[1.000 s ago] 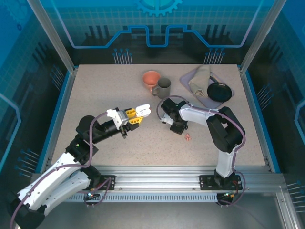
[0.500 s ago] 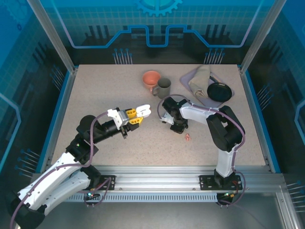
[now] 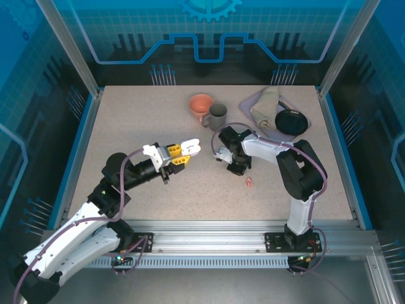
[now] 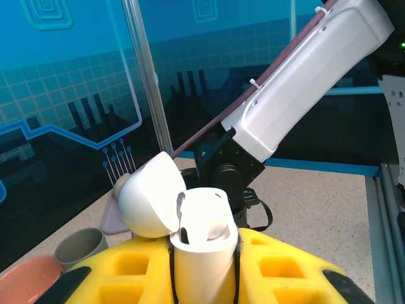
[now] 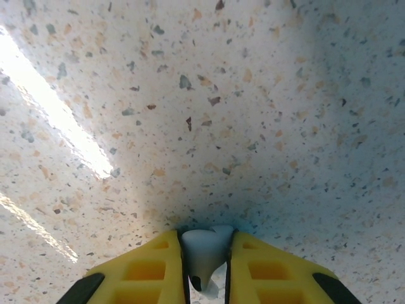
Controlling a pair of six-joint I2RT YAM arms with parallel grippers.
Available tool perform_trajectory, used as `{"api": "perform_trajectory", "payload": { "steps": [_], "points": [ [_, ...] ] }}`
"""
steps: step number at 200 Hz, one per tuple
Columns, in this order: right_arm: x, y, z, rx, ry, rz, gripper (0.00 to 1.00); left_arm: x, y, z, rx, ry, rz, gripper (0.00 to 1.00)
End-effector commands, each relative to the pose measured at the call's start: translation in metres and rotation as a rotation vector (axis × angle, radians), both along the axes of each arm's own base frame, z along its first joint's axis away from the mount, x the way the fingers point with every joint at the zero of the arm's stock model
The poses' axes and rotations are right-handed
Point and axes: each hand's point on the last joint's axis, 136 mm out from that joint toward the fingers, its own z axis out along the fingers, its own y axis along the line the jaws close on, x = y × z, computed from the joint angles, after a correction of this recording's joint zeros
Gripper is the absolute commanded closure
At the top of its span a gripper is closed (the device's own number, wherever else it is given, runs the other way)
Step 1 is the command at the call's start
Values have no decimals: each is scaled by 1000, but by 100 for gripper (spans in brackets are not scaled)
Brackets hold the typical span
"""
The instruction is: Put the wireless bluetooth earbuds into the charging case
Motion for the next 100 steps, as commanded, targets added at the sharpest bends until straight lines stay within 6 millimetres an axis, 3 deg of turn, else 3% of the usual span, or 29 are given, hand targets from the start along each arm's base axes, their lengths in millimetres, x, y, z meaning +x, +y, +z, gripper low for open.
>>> {"api": "perform_trajectory", "payload": {
  "steps": [1,100],
  "points": [
    [5,0,3,45,-12,-21,85,-3,0,17,-20,-36,-5,100],
    [8,2,22,188,-41,-100,87,-4,-1,15,-21,-31,-8,100]
  ]
}}
